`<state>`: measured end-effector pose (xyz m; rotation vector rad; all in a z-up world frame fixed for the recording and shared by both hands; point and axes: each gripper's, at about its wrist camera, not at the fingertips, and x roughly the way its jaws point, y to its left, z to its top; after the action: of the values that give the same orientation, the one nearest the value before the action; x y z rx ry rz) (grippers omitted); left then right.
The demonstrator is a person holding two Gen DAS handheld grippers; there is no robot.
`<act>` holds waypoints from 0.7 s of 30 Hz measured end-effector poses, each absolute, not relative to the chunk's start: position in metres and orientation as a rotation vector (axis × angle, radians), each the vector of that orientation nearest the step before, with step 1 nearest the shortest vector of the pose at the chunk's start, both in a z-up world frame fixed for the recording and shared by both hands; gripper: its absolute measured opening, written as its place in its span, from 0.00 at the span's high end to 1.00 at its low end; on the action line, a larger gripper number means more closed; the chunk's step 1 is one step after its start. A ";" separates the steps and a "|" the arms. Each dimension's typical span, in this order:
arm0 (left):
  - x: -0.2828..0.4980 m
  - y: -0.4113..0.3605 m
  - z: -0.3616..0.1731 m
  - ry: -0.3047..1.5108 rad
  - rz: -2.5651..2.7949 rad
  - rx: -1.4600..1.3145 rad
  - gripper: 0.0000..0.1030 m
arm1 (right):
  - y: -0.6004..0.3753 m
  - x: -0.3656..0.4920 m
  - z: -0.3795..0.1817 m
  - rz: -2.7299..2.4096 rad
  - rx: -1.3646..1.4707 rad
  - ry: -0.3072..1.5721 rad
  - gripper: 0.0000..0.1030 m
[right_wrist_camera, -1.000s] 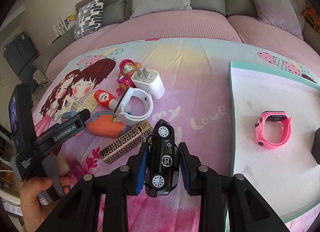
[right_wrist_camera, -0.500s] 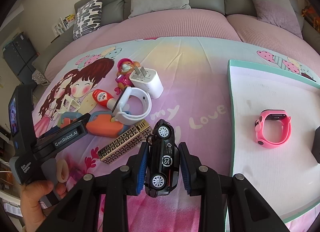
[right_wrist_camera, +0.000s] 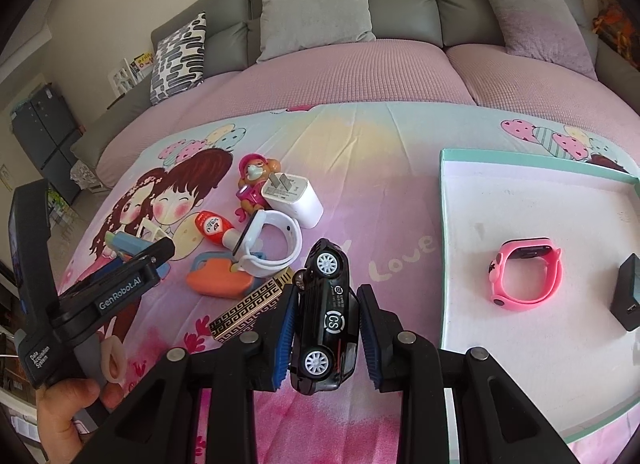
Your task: Organize rigid objects
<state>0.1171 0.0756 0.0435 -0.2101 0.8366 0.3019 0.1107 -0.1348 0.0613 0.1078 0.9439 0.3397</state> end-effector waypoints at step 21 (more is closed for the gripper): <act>0.100 0.019 0.124 0.673 0.124 -0.162 0.25 | -0.218 0.106 0.107 0.124 0.180 0.820 0.69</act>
<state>0.0997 0.0192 0.1243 -0.1619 0.6728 0.1245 0.1062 -0.2178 0.1075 0.1803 0.8204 0.1239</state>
